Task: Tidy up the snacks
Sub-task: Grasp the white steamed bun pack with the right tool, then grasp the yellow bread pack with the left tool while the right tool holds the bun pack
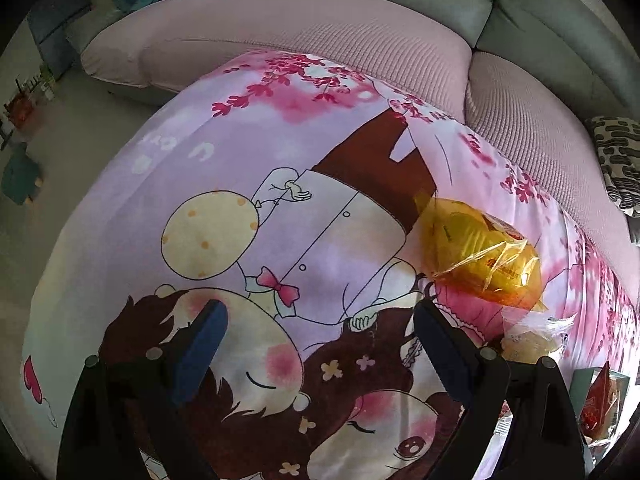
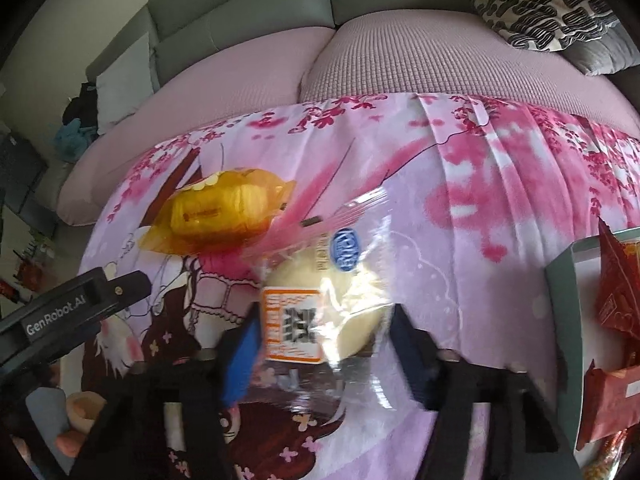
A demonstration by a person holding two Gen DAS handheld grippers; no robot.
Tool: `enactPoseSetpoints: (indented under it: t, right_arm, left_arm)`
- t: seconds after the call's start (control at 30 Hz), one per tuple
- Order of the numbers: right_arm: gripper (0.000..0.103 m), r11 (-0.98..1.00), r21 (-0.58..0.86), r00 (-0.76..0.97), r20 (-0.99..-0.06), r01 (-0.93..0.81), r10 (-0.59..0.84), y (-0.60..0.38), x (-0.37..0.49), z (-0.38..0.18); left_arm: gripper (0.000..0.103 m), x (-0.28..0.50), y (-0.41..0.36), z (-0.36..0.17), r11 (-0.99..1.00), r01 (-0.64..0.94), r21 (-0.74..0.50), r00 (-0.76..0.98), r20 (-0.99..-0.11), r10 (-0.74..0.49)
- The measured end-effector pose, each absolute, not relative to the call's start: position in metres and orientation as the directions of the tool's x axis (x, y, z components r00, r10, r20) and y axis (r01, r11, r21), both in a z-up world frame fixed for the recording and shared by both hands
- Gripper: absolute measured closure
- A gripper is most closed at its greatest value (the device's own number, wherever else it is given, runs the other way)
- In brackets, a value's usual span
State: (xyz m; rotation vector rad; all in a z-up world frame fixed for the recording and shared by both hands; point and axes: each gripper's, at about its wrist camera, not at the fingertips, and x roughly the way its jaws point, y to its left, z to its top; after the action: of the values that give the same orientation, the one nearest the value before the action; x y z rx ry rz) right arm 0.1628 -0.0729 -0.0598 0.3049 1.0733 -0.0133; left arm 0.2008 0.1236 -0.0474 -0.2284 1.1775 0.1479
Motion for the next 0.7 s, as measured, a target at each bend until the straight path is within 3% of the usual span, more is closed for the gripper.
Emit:
enactPoseSetpoints:
  t: [0.57, 0.7]
  right_arm:
    - [0.049, 0.968, 0.169, 0.489, -0.870, 0.187, 0.057, -0.105, 0.154, -0.046]
    - [0.049, 0.966, 0.168, 0.486, -0.872, 0.196, 0.053, -0.117, 0.156, -0.045]
  left_arm:
    - [0.009, 0.211, 0.101, -0.039, 0.968, -0.174, -0.181, 0.399, -0.912, -0.099]
    - [0.009, 0.224, 0.089, -0.034, 0.978, -0.096, -0.187, 0.411, -0.902, -0.132]
